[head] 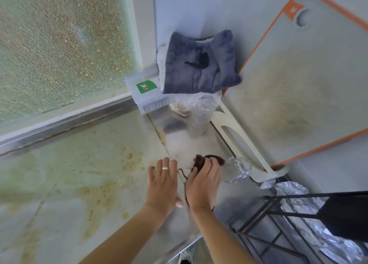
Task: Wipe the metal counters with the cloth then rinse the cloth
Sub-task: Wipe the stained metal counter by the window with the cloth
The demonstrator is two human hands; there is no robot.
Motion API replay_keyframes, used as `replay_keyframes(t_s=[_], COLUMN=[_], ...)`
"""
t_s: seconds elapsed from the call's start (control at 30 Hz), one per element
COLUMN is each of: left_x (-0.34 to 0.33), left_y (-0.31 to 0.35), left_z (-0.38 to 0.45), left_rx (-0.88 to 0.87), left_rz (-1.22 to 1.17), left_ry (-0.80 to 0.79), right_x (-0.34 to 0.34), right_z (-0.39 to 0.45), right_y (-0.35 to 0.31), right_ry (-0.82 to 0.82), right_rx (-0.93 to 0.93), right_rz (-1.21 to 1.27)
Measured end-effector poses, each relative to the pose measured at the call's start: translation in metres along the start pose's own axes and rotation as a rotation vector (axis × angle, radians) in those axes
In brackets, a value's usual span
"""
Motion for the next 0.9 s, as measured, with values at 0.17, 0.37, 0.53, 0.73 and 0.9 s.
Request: replay_keyframes(t_s=[0.17,0.37,0.53,0.73,0.9], left_x=[0.0,-0.004,-0.008,-0.007,-0.004], left_y=[-0.024,-0.023,-0.026,-0.024,-0.019], left_z=[-0.004,0.001,0.003,0.001,-0.008], left_rx=[0.106,0.112,0.117,0.123,0.144], left_rz=[-0.026,-0.013,-0.006,-0.013,0.019], left_ry=[-0.057,-0.119,-0.145,-0.116,-0.001], right_x=[-0.021,-0.053,-0.073,-0.07,-0.055], right_z=[0.017,0.05,0.072,0.068,0.044], right_y=[-0.028,-0.094,-0.14,-0.144,-0.128], right_ry=[-0.108,-0.143,-0.143,-0.178,-0.229], right_rx=[0.22,0.57,0.617,0.733,0.686], right_rz=[-0.12,-0.146,-0.108,-0.05,0.063])
Point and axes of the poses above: each hand's wrist, its own z-axis towards the middle knuckle, its own x-axis out of the back of the hand, y = z × x, the point moved 5 cm from there along z, towards the middle knuckle, and after that the axes turned 12 degrees about -x, right-handed, at the moved point
